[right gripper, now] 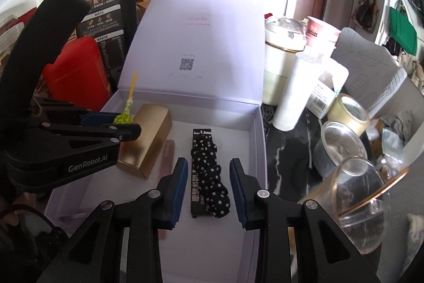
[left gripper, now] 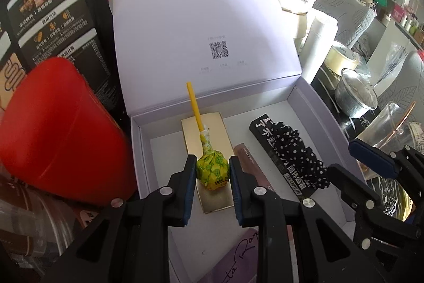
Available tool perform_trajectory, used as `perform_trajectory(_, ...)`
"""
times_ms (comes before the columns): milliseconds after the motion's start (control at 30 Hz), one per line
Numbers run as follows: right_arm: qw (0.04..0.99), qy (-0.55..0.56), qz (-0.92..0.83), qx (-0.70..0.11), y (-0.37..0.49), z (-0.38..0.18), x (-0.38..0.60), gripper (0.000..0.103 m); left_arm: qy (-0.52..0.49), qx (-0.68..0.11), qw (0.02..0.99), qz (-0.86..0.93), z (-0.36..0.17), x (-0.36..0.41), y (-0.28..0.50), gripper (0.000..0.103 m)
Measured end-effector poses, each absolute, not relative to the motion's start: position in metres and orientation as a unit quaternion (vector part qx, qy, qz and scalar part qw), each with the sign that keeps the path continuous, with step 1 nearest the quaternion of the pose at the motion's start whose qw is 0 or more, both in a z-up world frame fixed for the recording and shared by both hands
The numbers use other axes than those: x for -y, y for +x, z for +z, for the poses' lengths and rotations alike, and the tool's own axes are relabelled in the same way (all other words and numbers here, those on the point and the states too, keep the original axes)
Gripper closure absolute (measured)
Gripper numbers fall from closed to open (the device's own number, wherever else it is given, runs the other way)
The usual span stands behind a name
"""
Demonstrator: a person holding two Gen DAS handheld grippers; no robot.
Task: Organize rigid objects
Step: 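Lower the lollipop and pink tube into the white box, opening both tools, then move both tools back over the gingham scrunchie and cream claw clip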
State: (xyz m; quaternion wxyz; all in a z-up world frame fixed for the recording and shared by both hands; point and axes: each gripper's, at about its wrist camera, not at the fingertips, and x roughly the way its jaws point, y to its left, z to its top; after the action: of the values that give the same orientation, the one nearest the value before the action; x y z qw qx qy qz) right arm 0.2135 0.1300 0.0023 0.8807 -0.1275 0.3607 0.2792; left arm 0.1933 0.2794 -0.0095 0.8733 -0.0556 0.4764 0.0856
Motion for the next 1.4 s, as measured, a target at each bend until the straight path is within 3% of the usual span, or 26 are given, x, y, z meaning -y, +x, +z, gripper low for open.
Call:
perform_trajectory(100,0.883,-0.127,0.276,-0.358,0.208,0.009,-0.125,0.07,-0.053,-0.471,0.877,0.085,-0.002,-0.277,0.19,0.077)
perform_trajectory(167,0.886,-0.125,0.273,-0.354,0.204,0.014,-0.121,0.07,-0.048,-0.464,0.88,0.087,0.005,-0.274,0.188,0.058)
perform_trajectory(233,0.889,-0.123,0.271,-0.349,0.199,0.02,-0.117,0.07,-0.046,-0.454,0.885,0.091,0.012,-0.273,0.185,0.0)
perform_trajectory(800,0.916,-0.101,0.25,-0.297,0.159,0.074,-0.08,0.07,-0.027,-0.389,0.916,0.098,0.083,-0.25,0.144,0.0)
perform_trajectory(1400,0.935,-0.075,0.246,-0.246,0.098,0.123,-0.04,0.054,-0.012,-0.332,0.94,0.078,0.137,-0.213,0.083,0.0)
